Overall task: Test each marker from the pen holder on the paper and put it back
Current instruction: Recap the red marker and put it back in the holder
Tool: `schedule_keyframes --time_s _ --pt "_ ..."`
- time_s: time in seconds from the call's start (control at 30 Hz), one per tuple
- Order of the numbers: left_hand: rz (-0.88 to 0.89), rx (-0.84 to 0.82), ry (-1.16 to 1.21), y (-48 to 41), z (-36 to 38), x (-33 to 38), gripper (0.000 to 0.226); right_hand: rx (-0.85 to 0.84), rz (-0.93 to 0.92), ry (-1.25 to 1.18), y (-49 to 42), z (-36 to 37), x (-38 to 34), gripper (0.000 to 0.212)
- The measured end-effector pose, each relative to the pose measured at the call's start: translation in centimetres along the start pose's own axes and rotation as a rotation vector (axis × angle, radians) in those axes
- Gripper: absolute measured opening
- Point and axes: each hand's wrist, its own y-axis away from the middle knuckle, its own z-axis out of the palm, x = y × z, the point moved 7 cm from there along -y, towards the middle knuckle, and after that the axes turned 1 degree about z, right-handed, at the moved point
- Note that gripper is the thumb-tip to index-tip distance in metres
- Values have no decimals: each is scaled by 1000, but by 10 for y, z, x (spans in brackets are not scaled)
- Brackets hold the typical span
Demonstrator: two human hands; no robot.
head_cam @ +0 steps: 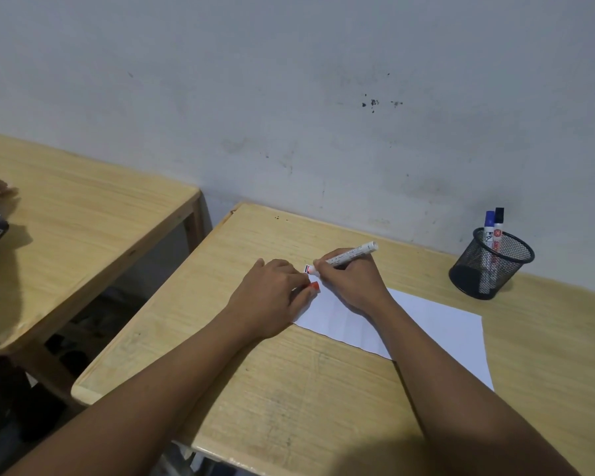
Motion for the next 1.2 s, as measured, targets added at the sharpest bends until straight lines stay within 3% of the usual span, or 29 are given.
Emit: schedule_keyframes --time_s 0.13,0.3,0.47,0.63,0.83,1.2 --pt "-4 -6 -9 0 1 0 44 16 9 -32 -1 -1 -1 16" --pt "0 5 6 -1 -5 2 42 151 15 -349 5 -24 -15 6" --pt "-91 64 210 -8 -20 6 43 154 -73 -338 25 -71 -53 4" --pt "-156 198 589 -53 -59 57 16 192 -117 -356 49 -127 -81 15" --pt "0 247 707 -91 -103 151 12 334 -239 -392 100 -201 -119 19" --pt "235 209 594 -107 -150 252 18 329 -330 -250 163 -262 -152 21"
